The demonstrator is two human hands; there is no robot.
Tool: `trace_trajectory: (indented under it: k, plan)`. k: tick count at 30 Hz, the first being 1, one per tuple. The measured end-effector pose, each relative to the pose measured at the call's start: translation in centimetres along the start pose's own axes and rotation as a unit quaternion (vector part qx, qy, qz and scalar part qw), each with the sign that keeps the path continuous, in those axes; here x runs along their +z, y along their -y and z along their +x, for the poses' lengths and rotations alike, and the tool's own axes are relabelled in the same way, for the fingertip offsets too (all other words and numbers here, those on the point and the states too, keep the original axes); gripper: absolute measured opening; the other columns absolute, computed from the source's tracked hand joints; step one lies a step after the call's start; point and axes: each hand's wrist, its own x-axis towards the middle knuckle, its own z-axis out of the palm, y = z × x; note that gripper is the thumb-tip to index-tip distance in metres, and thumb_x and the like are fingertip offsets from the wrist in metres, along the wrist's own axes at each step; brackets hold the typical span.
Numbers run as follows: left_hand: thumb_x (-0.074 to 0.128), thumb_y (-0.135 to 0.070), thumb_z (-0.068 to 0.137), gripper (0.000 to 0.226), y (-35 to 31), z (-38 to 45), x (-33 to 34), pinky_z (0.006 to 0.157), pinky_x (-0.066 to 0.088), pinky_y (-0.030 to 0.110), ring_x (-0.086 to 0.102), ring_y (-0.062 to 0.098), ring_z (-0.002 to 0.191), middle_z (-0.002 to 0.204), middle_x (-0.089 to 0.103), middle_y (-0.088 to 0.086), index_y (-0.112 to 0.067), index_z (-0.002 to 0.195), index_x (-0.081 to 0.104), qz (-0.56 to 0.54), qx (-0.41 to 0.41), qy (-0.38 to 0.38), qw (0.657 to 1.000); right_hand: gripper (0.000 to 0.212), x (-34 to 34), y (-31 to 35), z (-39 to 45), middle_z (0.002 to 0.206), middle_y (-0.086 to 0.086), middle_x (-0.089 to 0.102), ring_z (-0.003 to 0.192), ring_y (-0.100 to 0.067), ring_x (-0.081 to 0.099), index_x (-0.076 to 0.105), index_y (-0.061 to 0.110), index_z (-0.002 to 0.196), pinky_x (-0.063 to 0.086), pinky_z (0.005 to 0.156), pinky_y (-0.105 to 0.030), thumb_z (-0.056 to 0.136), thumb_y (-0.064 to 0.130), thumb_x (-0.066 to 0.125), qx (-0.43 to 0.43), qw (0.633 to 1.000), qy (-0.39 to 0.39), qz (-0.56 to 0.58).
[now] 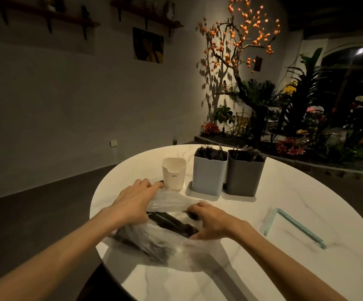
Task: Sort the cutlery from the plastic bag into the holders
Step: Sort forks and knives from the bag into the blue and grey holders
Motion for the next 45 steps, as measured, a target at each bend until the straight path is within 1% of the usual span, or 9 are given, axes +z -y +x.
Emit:
trace_trajectory:
  k: [5, 8, 11, 15, 18, 22, 27, 38, 45]
  plan:
    - [0.068, -0.009, 0.087, 0.035, -2.9, -1.0, -0.7, 0.082, 0.056, 0.025, 0.054, 0.007, 0.101, 0.115, 0.051, -0.015, -0.031, 0.11, 0.054, -0.161, 0.184, -0.046, 0.968, 0.05, -0.5, 2.6, 1.2, 0.129, -0.002, 0.064, 0.111, -0.018, 0.061, 0.061, 0.019, 0.13, 0.053, 0.096, -0.032, 0.088, 0.044, 0.072, -0.043, 0.999, -0.013, 0.003]
    - [0.064, -0.015, 0.09, 0.015, -2.8, -0.4, 0.2, 0.082, 0.054, 0.03, 0.059, 0.015, 0.1, 0.112, 0.062, -0.008, -0.026, 0.096, 0.055, 0.002, 0.146, 0.029, 0.989, 0.049, 0.2, 4.0, 1.7, 0.129, -0.002, 0.064, 0.114, -0.02, 0.059, 0.06, 0.019, 0.129, 0.049, 0.098, -0.031, 0.087, 0.041, 0.073, -0.044, 0.999, -0.01, 0.007]
    - [0.074, -0.024, 0.082, 0.044, -2.4, -0.1, 0.2, 0.082, 0.053, 0.033, 0.061, 0.021, 0.101, 0.117, 0.065, 0.001, -0.024, 0.123, 0.058, 0.15, 0.058, 0.161, 0.974, 0.058, 1.3, 4.5, 2.3, 0.126, -0.004, 0.064, 0.11, -0.022, 0.06, 0.06, 0.017, 0.127, 0.051, 0.098, -0.035, 0.083, 0.053, 0.075, 0.001, 1.0, 0.01, 0.008]
    - [0.074, -0.03, 0.084, 0.074, -2.3, 0.0, -1.0, 0.076, 0.043, 0.033, 0.057, 0.024, 0.096, 0.122, 0.061, 0.005, -0.023, 0.146, 0.035, 0.212, 0.043, 0.271, 0.938, 0.059, 1.5, 5.1, 2.7, 0.12, -0.004, 0.066, 0.099, -0.02, 0.059, 0.062, 0.019, 0.123, 0.05, 0.089, -0.032, 0.08, 0.057, 0.076, 0.013, 1.0, 0.024, 0.006]
    - [0.073, -0.037, 0.082, 0.101, -1.6, 0.2, 0.0, 0.086, 0.051, 0.037, 0.06, 0.029, 0.11, 0.136, 0.057, 0.007, -0.026, 0.158, 0.008, 0.241, 0.048, 0.264, 0.933, 0.068, 1.5, 6.1, 2.8, 0.127, -0.004, 0.063, 0.106, -0.021, 0.057, 0.058, 0.019, 0.129, 0.045, 0.09, -0.03, 0.079, 0.06, 0.075, 0.016, 0.999, 0.022, 0.025]
    - [0.074, -0.039, 0.079, 0.115, -0.8, 0.4, 1.2, 0.102, 0.048, 0.04, 0.051, 0.031, 0.128, 0.15, 0.044, 0.006, -0.026, 0.16, -0.007, 0.207, 0.054, 0.249, 0.945, 0.084, 2.1, 7.6, 3.4, 0.133, -0.008, 0.058, 0.121, -0.027, 0.053, 0.054, 0.018, 0.135, 0.043, 0.103, -0.039, 0.072, 0.071, 0.073, 0.009, 1.0, 0.012, -0.006]
    - [0.076, -0.038, 0.077, 0.108, 0.7, 0.6, 1.8, 0.1, 0.05, 0.042, 0.05, 0.029, 0.131, 0.153, 0.041, 0.002, -0.026, 0.158, 0.007, 0.179, 0.059, 0.234, 0.954, 0.072, 2.2, 8.4, 4.7, 0.107, -0.006, 0.063, 0.095, -0.022, 0.053, 0.062, 0.016, 0.12, 0.045, 0.086, -0.036, 0.074, 0.07, 0.072, 0.022, 0.999, 0.048, 0.011]
    - [0.072, -0.046, 0.083, 0.099, 1.5, 0.7, 2.5, 0.1, 0.045, 0.037, 0.048, 0.026, 0.132, 0.154, 0.04, -0.003, -0.03, 0.159, 0.011, 0.136, 0.065, 0.201, 0.968, 0.043, 3.1, 9.5, 4.9, 0.113, -0.008, 0.068, 0.101, -0.024, 0.064, 0.063, 0.012, 0.12, 0.052, 0.089, -0.034, 0.089, 0.041, 0.069, 0.033, 0.999, 0.039, -0.009]
    - [0.064, -0.054, 0.086, 0.062, 1.5, 1.1, 2.5, 0.088, 0.049, 0.038, 0.057, 0.026, 0.12, 0.134, 0.06, -0.004, -0.032, 0.14, 0.043, 0.119, 0.065, 0.135, 0.981, 0.032, 1.1, 9.4, 6.1, 0.101, -0.007, 0.072, 0.08, -0.025, 0.066, 0.065, 0.013, 0.115, 0.051, 0.07, -0.033, 0.093, 0.036, 0.06, 0.023, 0.984, 0.105, -0.144]
